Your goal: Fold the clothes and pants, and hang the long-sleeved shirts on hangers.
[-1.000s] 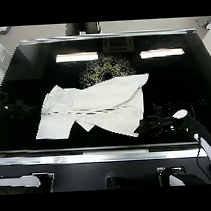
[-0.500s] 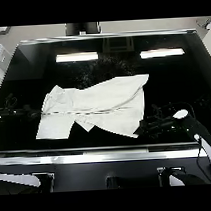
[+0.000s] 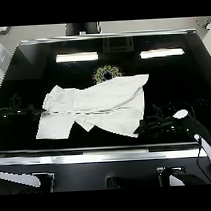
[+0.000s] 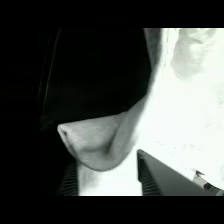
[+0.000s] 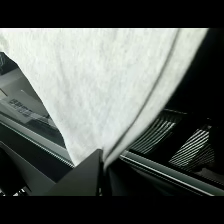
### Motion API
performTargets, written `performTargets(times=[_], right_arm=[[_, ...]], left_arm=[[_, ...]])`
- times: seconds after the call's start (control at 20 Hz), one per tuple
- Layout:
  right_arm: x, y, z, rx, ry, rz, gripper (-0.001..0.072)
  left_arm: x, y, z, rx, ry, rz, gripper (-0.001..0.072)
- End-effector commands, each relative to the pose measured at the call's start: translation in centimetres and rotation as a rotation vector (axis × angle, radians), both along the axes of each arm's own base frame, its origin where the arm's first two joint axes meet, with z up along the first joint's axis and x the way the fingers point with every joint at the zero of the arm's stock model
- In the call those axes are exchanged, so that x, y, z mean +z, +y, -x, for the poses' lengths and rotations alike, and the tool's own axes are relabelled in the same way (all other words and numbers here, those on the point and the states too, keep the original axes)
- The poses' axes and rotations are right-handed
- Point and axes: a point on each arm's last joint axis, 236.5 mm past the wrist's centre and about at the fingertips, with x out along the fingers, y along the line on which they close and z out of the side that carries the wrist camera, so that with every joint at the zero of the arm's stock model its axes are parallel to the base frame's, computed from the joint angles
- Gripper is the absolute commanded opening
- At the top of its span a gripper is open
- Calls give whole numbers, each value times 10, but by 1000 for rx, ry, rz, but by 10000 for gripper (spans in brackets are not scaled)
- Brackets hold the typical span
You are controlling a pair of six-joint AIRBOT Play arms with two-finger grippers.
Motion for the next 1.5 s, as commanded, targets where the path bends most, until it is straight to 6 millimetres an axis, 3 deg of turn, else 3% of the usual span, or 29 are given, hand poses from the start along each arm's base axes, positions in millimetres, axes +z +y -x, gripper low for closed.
performTargets(times=[0.0,0.1,0.2,0.3,0.4,0.55,0.6,0.75,0.85,0.95,1.1,1.15,1.25,1.45], right_arm=[[-1,-1,-4,-9,-12,8,28],[-1,-1,-4,-10,-13,9,28],[1,-1,-5,-12,-19,5,28],[12,2,-14,-17,-67,-10,27],[38,2,-40,-24,-182,-13,26],[104,-10,-111,-71,-447,36,25],[131,-17,-138,-105,-547,62,25],[224,-46,-210,-225,-827,155,25],[284,-56,-237,-257,-976,189,25],[348,-63,-250,-273,-1121,215,25],[439,-60,-234,-254,-1312,221,25],[465,-56,-218,-218,-1364,233,25],[507,-49,-177,-139,-1443,273,25],[560,-45,-84,-110,-1542,336,25]], left_arm=[[1,-8,-2,-8,1,13,219],[1,-9,-3,5,11,22,26],[5,-10,-5,19,13,37,18],[22,-16,-14,36,-20,96,17],[52,-23,-30,49,-88,151,16],[107,-37,-53,15,-204,121,16],[132,-46,-63,2,-261,117,16],[242,-76,-99,-9,-493,139,16],[325,-93,-112,-28,-660,101,16],[417,-112,-106,-57,-843,67,16],[542,-127,-63,-19,-1102,18,16],[570,-129,-42,6,-1166,5,16],[599,-131,7,36,-1235,-82,16],[612,-110,103,207,-1236,-400,14]])
